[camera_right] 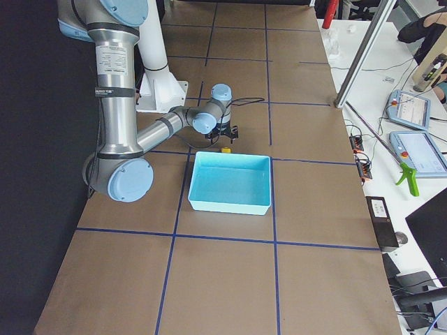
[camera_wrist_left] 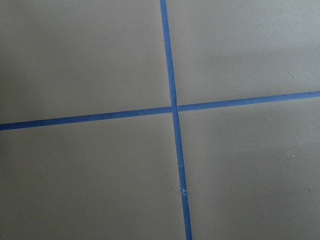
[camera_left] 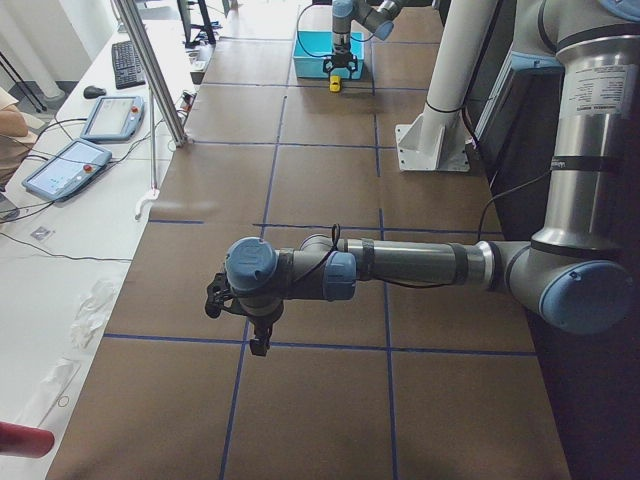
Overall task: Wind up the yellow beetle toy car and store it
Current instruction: 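Close the right gripper around the yellow car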
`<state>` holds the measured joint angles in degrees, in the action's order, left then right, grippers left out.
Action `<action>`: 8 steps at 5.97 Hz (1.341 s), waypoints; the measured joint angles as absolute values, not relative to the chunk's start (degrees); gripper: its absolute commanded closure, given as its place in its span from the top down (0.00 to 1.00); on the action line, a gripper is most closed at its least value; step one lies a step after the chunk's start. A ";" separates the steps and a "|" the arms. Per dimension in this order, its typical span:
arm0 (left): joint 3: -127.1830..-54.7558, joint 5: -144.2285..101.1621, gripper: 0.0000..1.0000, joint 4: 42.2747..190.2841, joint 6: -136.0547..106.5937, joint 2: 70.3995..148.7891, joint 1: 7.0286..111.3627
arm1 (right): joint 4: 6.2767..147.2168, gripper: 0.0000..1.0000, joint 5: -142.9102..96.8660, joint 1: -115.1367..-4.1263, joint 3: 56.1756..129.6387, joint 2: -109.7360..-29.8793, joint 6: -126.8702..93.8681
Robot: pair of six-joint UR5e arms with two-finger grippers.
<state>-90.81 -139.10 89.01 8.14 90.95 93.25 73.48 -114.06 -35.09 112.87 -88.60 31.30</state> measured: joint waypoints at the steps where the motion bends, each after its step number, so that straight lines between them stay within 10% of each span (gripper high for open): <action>1: -90.85 -139.09 1.00 89.03 8.16 90.96 93.25 | 73.45 1.00 -113.88 -35.54 112.36 -88.56 32.18; 8: -90.88 -139.13 1.00 89.03 8.26 90.91 93.23 | 73.24 1.00 -113.90 -36.67 106.96 -87.00 34.06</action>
<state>-90.88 -139.13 89.03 8.26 90.91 93.23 73.24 -113.90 -36.67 106.96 -87.00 34.06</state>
